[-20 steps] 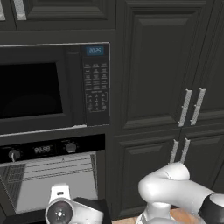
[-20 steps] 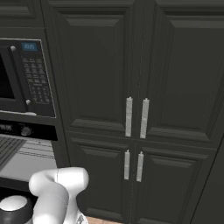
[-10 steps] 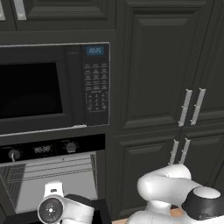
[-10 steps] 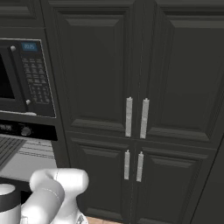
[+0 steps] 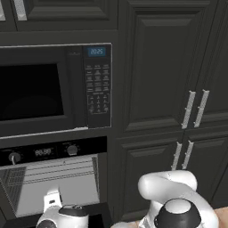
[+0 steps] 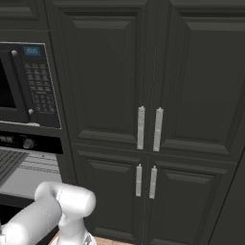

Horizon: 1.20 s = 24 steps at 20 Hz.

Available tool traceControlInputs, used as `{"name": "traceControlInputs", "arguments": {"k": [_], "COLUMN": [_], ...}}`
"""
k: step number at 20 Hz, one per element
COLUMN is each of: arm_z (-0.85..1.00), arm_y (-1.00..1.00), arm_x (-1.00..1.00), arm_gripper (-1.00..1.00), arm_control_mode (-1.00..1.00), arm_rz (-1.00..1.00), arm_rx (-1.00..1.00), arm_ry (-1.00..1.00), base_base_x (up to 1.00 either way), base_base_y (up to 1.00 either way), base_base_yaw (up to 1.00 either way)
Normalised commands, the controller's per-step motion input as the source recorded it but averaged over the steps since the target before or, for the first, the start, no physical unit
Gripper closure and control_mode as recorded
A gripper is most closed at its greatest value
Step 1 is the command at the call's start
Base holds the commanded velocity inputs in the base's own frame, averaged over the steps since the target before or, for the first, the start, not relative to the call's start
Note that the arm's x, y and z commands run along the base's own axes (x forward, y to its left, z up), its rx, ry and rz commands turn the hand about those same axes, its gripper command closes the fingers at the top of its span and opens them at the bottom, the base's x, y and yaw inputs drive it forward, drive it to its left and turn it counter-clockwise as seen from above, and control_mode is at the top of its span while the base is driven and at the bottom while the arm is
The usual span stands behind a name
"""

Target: Take the fish from the oven and place it on the plate on the counter.

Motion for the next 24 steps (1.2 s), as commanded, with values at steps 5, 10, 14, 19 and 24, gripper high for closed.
{"name": "traceControlInputs", "arguments": {"k": [5, 10, 14, 19, 24], "arm_z": [-0.42, -0.13, 0.0, 0.0, 0.0], "arm_y": [0.1, 0.28, 0.03, -0.07, -0.14], "arm_x": [0.03, 0.46, 0.41, 0.2, 0.11], "arm_gripper": [-1.0, -1.0, -1.0, -1.0, -1.0], "arm_control_mode": [-1.0, -1.0, -1.0, -1.0, -1.0], "arm_rz": [0.0, 0.0, 0.08, 0.27, 0.35], "arm_rx": [-0.18, -0.16, -0.23, -0.26, -0.23], "arm_ry": [-0.26, -0.06, 0.0, -0.01, -0.1], "base_base_x": [0.0, 0.0, 0.0, 0.0, 0.0], "base_base_y": [0.0, 0.0, 0.0, 0.0, 0.0], "base_base_yaw": [0.0, 0.0, 0.0, 0.0, 0.0]}}
